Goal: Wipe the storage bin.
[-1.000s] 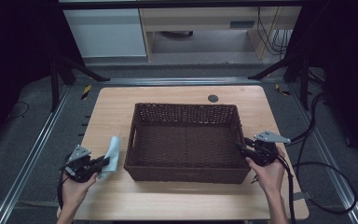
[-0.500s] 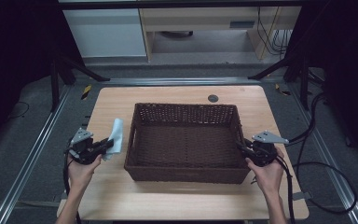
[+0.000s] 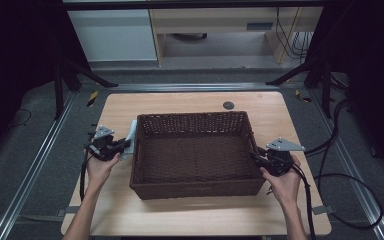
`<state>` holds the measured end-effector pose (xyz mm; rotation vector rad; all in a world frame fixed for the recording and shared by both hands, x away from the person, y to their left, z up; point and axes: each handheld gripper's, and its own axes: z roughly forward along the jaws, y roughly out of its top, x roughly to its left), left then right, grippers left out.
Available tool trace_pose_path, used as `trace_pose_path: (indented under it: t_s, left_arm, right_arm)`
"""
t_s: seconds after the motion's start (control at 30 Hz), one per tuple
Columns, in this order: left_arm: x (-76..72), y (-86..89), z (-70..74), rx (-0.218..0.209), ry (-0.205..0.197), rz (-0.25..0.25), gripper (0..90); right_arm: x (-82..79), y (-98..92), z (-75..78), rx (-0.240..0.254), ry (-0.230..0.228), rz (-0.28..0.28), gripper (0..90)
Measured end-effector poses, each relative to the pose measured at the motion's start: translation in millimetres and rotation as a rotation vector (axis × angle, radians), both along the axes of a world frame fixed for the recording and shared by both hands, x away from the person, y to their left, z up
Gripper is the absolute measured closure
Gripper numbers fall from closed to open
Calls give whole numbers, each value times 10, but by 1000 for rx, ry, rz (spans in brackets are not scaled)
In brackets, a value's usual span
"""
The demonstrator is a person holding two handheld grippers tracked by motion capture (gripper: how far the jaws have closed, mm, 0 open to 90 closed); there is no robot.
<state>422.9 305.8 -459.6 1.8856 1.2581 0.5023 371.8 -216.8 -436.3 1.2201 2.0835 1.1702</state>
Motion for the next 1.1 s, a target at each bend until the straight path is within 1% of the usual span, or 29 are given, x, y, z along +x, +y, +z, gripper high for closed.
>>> trace_pose_path:
  t_s: [0.07, 0.13, 0.17, 0.2, 0.23, 0.27, 0.3, 0.33, 0.37, 0.43, 0.47, 0.5, 0.53, 0.57, 0.6, 0.63, 0.67, 0.7, 0.73, 0.77, 0.8, 0.83, 0.9, 0.93, 0.97, 1.03, 1.1]
  left_arm:
    - [30, -41, -58, 14, 21, -12, 790]
    - [43, -85, -109, 48, 39, -26, 793]
    - [43, -85, -109, 48, 39, -26, 794]
    - [43, -101, -140, 64, 51, -34, 794]
    - [44, -108, -183, 93, 70, -41, 795]
    - [45, -107, -206, 97, 82, -40, 794]
    - [44, -106, -223, 104, 83, -40, 795]
    - [44, -106, -223, 104, 83, -40, 794]
    - [39, -106, -232, 102, 93, -42, 795]
    - [31, -105, -221, 102, 93, -46, 795]
    - [23, -105, -202, 92, 84, -46, 796]
    - [9, -98, -161, 81, 63, -45, 796]
    - [-4, -85, -126, 69, 51, -45, 796]
    - [-20, -74, -89, 50, 33, -45, 797]
    - [-20, -74, -89, 50, 33, -45, 796]
    - [-40, -65, -36, 47, 16, -45, 796]
    - [-55, -62, 11, 52, 0, -45, 796]
    - [-84, -55, 92, 25, -32, -46, 796]
    - [-84, -55, 92, 25, -32, -46, 796]
    - [-100, -60, 141, 32, -50, -51, 796]
    - [-120, -65, 203, 36, -78, -53, 796]
    - [-135, -69, 236, 26, -90, -56, 797]
    - [-181, -79, 355, 23, -137, -75, 798]
    - [-197, -80, 385, 25, -152, -79, 798]
    - [-197, -80, 385, 25, -152, -79, 798]
    - [-220, -77, 434, 24, -174, -91, 798]
    - [-222, -73, 429, 19, -175, -95, 798]
  right_arm:
    - [-6, 5, 1, -2, 0, 0, 695]
    - [-7, 6, 1, -4, 0, 0, 695]
    - [-7, 6, 1, -4, 0, 0, 695]
    - [-6, 6, 1, -3, 1, -1, 694]
    - [-4, 4, 0, 0, 1, -2, 693]
    - [-5, 4, -1, 0, 1, -2, 693]
    - [-6, 4, 0, 0, 0, -3, 693]
    - [-6, 4, 0, 0, 0, -3, 693]
    - [-6, 4, 0, -1, 0, -3, 692]
    - [-6, 3, -1, 1, 0, -3, 692]
    - [-5, 1, -2, 3, 0, -3, 691]
    - [-5, 1, -3, 3, 0, -3, 691]
    - [-5, 1, -3, 4, 0, -3, 691]
    - [-5, 1, -2, 3, 0, -3, 691]
    - [-5, 1, -2, 3, 0, -3, 691]
    - [-6, 1, -2, 3, -1, -3, 691]
    - [-7, 2, -2, 2, -1, -4, 690]
    - [-6, 2, -3, 3, -1, -4, 690]
    - [-6, 2, -3, 3, -1, -4, 690]
    - [-7, 2, -2, 3, -1, -4, 690]
    - [-7, 3, -3, 3, -2, -4, 690]
    - [-8, 2, -3, 2, -3, -4, 690]
    - [-7, 2, -3, 2, -3, -4, 690]
    - [-7, 2, -3, 2, -2, -4, 690]
    - [-7, 2, -3, 2, -2, -4, 690]
    - [-6, 2, -3, 2, -2, -4, 690]
    - [-7, 2, -3, 1, -2, -4, 690]
